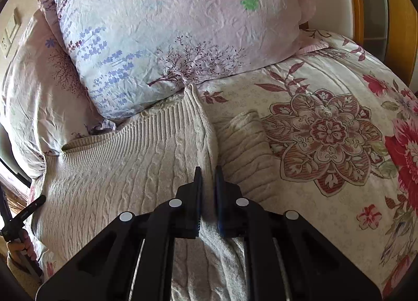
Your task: Fold small clothes
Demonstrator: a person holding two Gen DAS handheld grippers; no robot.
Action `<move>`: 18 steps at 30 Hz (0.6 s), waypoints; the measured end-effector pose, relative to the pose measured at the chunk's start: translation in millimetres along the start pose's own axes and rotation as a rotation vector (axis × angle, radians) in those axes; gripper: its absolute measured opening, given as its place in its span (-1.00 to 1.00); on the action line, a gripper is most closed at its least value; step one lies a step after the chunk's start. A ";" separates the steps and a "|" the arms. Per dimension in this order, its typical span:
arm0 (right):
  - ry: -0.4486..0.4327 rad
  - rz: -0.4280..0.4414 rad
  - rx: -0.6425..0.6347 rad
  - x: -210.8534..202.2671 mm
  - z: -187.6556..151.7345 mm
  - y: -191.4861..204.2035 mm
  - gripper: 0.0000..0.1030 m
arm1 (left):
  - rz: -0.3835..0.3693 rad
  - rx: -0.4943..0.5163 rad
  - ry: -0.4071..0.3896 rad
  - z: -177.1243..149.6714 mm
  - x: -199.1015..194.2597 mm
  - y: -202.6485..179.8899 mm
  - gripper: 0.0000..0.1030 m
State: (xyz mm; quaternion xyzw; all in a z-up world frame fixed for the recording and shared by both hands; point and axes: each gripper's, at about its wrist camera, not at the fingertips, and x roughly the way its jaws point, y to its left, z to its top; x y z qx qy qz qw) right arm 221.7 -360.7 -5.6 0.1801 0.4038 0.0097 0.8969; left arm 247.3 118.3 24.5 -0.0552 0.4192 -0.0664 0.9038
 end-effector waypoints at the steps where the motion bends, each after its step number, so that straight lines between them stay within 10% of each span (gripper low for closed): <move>1: 0.001 -0.012 -0.010 1.0 -0.8 1.0 -0.81 | 0.010 -0.001 -0.002 -0.8 0.2 0.7 -0.70; 6: -0.029 -0.088 -0.058 -9.1 2.0 16.1 -0.68 | 0.035 -0.006 -0.026 -2.6 -9.4 4.8 0.01; 8: -0.068 -0.126 -0.091 -20.3 2.3 27.0 -0.22 | 0.070 -0.016 -0.051 -3.2 -17.1 7.7 0.53; 10: -0.125 -0.147 -0.119 -34.1 2.0 41.6 0.79 | 0.083 -0.014 -0.069 -2.4 -22.9 10.8 0.57; 11: -0.152 -0.154 -0.144 -40.5 1.8 52.4 0.93 | 0.087 -0.015 -0.069 -1.8 -24.3 12.5 0.64; 18: -0.125 -0.225 -0.412 -27.7 -13.1 146.7 0.97 | 0.176 0.028 -0.021 -0.5 -14.7 5.7 0.81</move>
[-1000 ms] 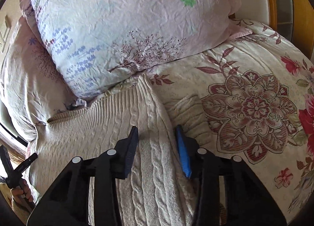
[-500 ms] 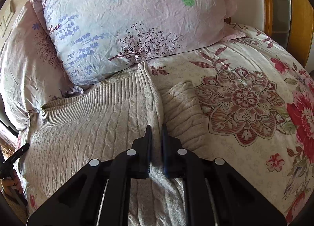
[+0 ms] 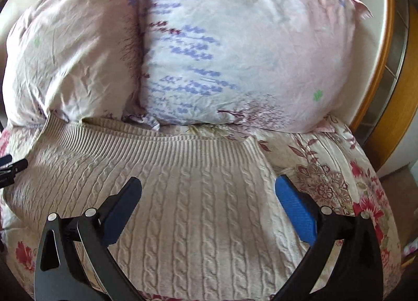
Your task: Fold small clothes
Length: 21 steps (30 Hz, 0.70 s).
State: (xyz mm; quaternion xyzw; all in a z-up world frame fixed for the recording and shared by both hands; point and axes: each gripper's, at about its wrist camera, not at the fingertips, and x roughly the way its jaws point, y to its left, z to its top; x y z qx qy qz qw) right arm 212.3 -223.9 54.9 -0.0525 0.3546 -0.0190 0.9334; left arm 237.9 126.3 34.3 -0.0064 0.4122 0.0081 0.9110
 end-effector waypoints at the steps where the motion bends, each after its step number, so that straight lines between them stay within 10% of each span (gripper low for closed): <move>1: 0.009 -0.004 -0.023 3.3 0.1 11.6 0.97 | 0.017 0.014 0.005 -0.2 1.2 -2.8 0.84; 21: 0.085 -0.041 -0.038 28.2 -3.9 58.2 0.97 | 0.036 0.044 0.033 -1.5 12.6 -7.9 0.96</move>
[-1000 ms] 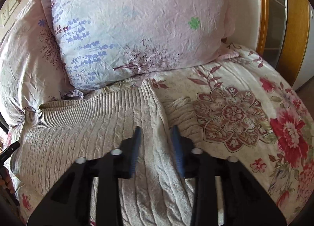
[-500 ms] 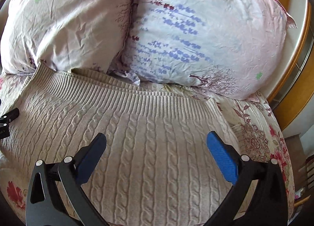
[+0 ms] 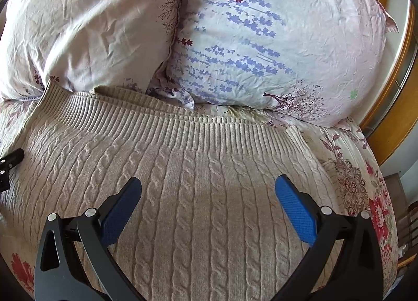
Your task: Fold small clothes
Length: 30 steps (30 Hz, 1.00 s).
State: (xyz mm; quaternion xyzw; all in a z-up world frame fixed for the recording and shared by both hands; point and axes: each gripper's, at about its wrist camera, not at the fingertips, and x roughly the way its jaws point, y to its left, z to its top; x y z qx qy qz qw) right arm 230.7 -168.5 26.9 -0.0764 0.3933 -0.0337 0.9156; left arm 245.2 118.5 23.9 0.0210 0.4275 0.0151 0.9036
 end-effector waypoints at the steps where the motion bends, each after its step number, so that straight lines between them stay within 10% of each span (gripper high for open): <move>1: -0.001 0.000 0.010 0.8 0.5 -2.8 0.97 | -0.007 -0.005 0.003 -0.1 0.4 1.0 0.96; 30: 0.112 0.069 0.120 38.0 -11.1 -16.9 0.97 | -0.055 -0.026 0.039 0.0 7.7 -3.1 0.88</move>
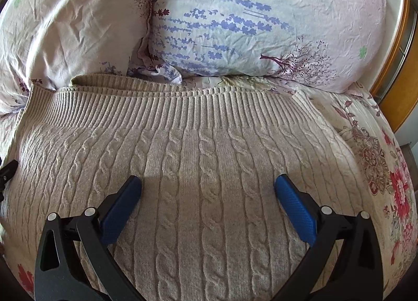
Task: Fold small clothes
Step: 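Grasp the folded sweater edge with the left gripper and lift it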
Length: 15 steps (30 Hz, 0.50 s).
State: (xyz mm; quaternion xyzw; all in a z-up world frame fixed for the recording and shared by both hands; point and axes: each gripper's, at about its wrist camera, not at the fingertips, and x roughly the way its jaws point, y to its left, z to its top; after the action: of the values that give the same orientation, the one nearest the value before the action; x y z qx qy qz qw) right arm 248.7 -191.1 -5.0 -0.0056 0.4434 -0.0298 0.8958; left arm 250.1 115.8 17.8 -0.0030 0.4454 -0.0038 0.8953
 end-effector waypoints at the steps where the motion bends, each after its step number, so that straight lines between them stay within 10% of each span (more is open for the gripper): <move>1: 0.002 0.003 0.003 0.8 -0.5 -0.4 0.97 | -0.014 -0.009 0.004 -0.3 0.2 0.6 0.82; 15: -0.001 -0.012 -0.001 0.9 -2.1 2.8 0.97 | -0.192 -0.138 -0.003 0.6 -5.3 0.7 -0.27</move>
State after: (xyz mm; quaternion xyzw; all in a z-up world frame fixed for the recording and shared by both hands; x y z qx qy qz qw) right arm 247.8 -188.4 -7.0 -0.0085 0.4427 -0.0349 0.8960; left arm 247.4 116.6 22.4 -0.1074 0.4409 -0.0589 0.8892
